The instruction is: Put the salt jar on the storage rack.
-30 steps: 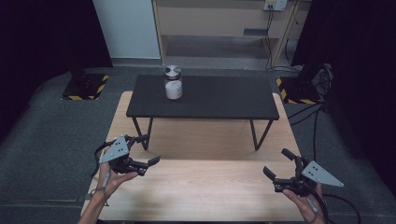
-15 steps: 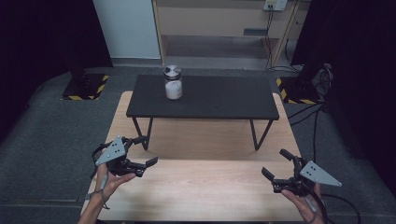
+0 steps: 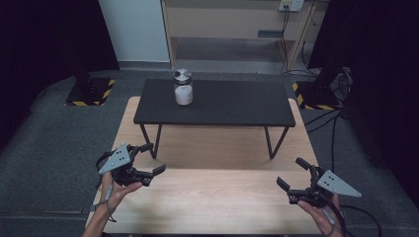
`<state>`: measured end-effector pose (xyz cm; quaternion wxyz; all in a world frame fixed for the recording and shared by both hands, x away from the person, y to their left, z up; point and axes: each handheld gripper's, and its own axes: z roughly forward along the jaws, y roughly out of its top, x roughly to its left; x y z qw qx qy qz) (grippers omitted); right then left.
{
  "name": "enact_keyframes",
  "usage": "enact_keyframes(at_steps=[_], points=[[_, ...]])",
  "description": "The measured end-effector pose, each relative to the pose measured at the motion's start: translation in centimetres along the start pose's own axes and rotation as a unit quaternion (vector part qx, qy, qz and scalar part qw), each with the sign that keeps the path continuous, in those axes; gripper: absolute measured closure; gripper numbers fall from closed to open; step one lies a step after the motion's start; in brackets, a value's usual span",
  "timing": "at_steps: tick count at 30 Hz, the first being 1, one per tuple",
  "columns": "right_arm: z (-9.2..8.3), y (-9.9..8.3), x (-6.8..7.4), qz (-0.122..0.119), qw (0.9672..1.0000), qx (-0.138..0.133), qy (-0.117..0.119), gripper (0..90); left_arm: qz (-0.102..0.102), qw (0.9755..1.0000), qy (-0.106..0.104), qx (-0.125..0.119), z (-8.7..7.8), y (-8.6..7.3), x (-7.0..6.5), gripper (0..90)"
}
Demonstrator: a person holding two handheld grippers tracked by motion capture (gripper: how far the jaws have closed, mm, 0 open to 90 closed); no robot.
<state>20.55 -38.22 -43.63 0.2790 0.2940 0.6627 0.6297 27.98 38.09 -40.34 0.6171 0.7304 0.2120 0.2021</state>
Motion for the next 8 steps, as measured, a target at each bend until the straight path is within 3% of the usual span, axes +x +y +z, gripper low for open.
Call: enact_keyframes(at_steps=[8], points=[[0.03,0.01,-0.04,-0.001,1.0000,0.001,0.001,2.4,-0.001,1.0000,0.000,-0.001,0.00,0.00,0.02,10.9]])
